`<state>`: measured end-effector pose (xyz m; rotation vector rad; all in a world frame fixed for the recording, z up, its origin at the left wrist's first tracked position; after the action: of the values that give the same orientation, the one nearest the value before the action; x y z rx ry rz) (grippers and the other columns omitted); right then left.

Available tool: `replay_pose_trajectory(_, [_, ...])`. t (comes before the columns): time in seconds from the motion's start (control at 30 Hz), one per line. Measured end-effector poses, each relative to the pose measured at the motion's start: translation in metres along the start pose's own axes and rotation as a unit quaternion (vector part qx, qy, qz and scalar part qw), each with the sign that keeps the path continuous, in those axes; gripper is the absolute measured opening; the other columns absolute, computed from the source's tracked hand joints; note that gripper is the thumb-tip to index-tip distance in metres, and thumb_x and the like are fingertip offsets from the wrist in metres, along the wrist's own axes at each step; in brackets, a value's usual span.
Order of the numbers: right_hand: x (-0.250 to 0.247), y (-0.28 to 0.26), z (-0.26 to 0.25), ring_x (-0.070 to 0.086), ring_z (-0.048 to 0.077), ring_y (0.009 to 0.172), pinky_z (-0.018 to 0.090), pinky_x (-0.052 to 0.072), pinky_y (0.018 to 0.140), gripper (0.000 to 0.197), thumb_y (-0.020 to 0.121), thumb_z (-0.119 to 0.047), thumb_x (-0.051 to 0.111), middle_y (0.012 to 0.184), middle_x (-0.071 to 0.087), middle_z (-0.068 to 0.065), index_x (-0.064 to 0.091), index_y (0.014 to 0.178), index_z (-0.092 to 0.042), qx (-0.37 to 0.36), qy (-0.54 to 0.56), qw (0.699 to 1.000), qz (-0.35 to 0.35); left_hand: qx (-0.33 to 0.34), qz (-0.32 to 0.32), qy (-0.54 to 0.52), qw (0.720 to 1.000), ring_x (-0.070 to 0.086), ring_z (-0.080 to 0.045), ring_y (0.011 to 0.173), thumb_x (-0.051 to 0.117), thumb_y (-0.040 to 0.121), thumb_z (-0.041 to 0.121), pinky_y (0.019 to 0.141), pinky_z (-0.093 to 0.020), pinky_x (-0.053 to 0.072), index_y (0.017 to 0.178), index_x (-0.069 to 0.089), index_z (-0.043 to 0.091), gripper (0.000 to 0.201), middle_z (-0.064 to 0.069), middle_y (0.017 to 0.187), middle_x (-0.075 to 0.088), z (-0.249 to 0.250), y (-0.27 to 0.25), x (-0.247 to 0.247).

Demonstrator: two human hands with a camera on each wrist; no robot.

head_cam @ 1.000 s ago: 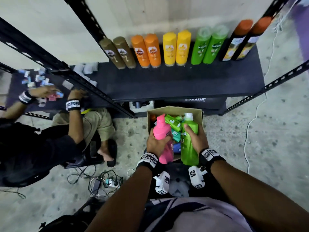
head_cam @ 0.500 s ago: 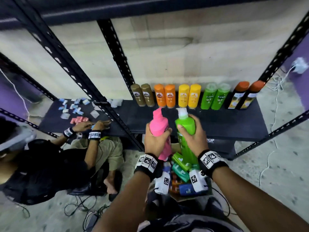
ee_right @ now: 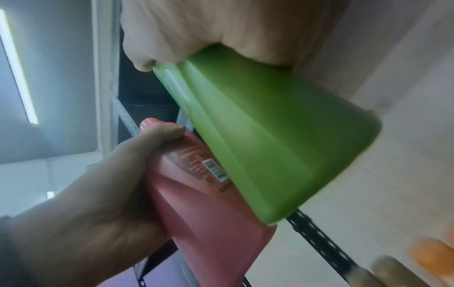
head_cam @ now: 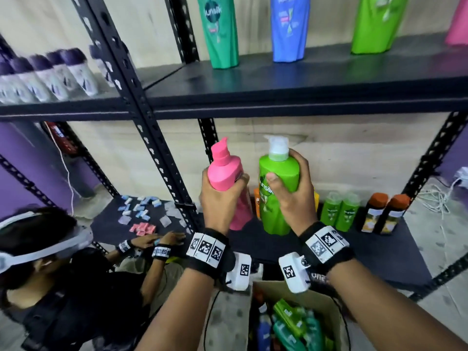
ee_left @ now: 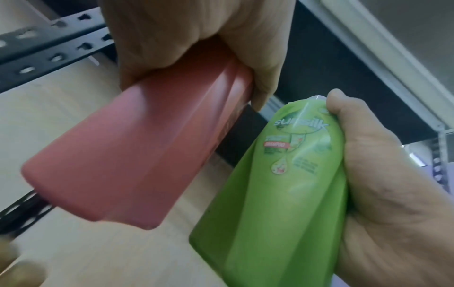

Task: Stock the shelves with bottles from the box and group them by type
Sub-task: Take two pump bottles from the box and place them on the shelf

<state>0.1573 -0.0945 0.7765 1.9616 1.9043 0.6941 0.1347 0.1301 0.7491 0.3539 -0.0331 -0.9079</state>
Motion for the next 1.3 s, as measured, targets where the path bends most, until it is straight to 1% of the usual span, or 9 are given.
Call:
replay_pose_trajectory(0.17, [0.018,0.043,-0.072,0.069,0.013,0.092,0.025,0.053,0.08,0.053,0.086,-0.053,0.071,0.109,0.07,-0.009,0.05,0.132,-0.039,-0.071,0.055,0.996,0.005,0.066,0.031,-0.036,0.997,0.068,-0.003,0.081,0.087,0.061,0.048,0.074,-0.029,0.054,0.102,0.06,0.038,0.05,0.018,0.092,0.071,0.084,0.036,-0.023])
replay_pose_trajectory(0.3, [0.025,0.078,-0.126,0.068,0.007,0.091,0.019,0.052,0.079,0.05,0.089,-0.052,0.068,0.108,0.071,-0.009,0.05,0.133,-0.036,-0.13,0.099,0.986,0.025,0.121,0.042,-0.096,0.987,0.07,-0.017,0.087,0.089,0.064,0.042,0.083,-0.046,0.059,0.107,0.063,0.027,0.053,0.007,0.096,0.073,0.151,0.061,-0.041])
replay_pose_trajectory(0.57, [0.04,0.142,-0.202,0.068,0.017,0.101,0.035,0.056,0.086,0.05,0.093,-0.044,0.061,0.121,0.067,0.008,0.045,0.137,-0.025,-0.182,0.127,0.975,0.027,0.176,0.057,-0.14,0.973,0.072,-0.022,0.091,0.088,0.061,0.044,0.087,-0.051,0.058,0.112,0.063,0.022,0.061,0.002,0.098,0.074,0.241,0.102,-0.052])
replay_pose_trajectory(0.67, [0.048,0.16,-0.22,0.068,0.019,0.106,0.045,0.056,0.094,0.048,0.097,-0.039,0.06,0.124,0.065,0.008,0.044,0.138,-0.023,-0.197,0.088,0.976,0.017,0.186,0.049,-0.13,0.973,0.071,-0.024,0.092,0.088,0.061,0.043,0.087,-0.05,0.058,0.111,0.063,0.022,0.06,0.0,0.099,0.073,0.257,0.115,-0.049])
replay_pose_trajectory(0.73, [0.052,0.171,-0.226,0.069,0.016,0.104,0.045,0.056,0.093,0.047,0.097,-0.042,0.061,0.121,0.067,0.003,0.043,0.137,-0.026,-0.203,0.066,0.977,0.018,0.192,0.058,-0.122,0.972,0.071,-0.014,0.088,0.087,0.06,0.046,0.08,-0.04,0.059,0.108,0.062,0.028,0.057,0.008,0.095,0.072,0.263,0.122,-0.047])
replay_pose_trajectory(0.8, [0.058,0.18,-0.23,0.069,0.011,0.1,0.04,0.057,0.089,0.046,0.096,-0.047,0.061,0.118,0.067,-0.003,0.043,0.135,-0.03,-0.209,0.055,0.976,0.013,0.19,0.069,-0.117,0.972,0.069,-0.006,0.083,0.087,0.058,0.05,0.075,-0.031,0.057,0.106,0.062,0.031,0.057,0.012,0.092,0.071,0.265,0.13,-0.045])
replay_pose_trajectory(0.97, [0.072,0.203,-0.223,0.064,-0.009,0.084,0.01,0.048,0.074,0.043,0.099,-0.041,0.06,0.098,0.063,-0.035,0.045,0.133,-0.022,-0.212,0.028,0.977,0.012,0.183,0.051,-0.101,0.977,0.07,-0.019,0.088,0.088,0.062,0.044,0.084,-0.045,0.059,0.106,0.061,0.026,0.054,0.004,0.095,0.071,0.263,0.148,-0.031])
replay_pose_trajectory(1.17, [0.085,0.226,-0.193,0.065,-0.007,0.084,0.007,0.046,0.074,0.044,0.099,-0.04,0.06,0.108,0.067,-0.005,0.044,0.134,-0.02,-0.176,0.006,0.984,0.001,0.168,0.061,-0.091,0.98,0.071,-0.018,0.088,0.087,0.062,0.046,0.083,-0.045,0.06,0.106,0.062,0.025,0.054,0.004,0.094,0.072,0.253,0.175,-0.023])
replay_pose_trajectory(1.3, [0.098,0.236,-0.176,0.068,0.008,0.095,0.025,0.053,0.085,0.054,0.094,-0.055,0.059,0.112,0.069,-0.003,0.044,0.136,-0.026,-0.161,-0.045,0.986,-0.006,0.17,0.072,-0.042,0.982,0.07,-0.013,0.086,0.082,0.059,0.059,0.082,-0.039,0.059,0.106,0.061,0.029,0.06,0.009,0.092,0.071,0.251,0.195,-0.021])
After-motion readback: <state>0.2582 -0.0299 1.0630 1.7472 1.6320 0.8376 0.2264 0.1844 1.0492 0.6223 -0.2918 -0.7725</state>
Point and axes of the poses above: each hand's wrist, its own y-axis towards the middle knuckle, its own x-axis out of the palm, z = x × y, the point moved 9 cm from there along y, towards the middle knuckle
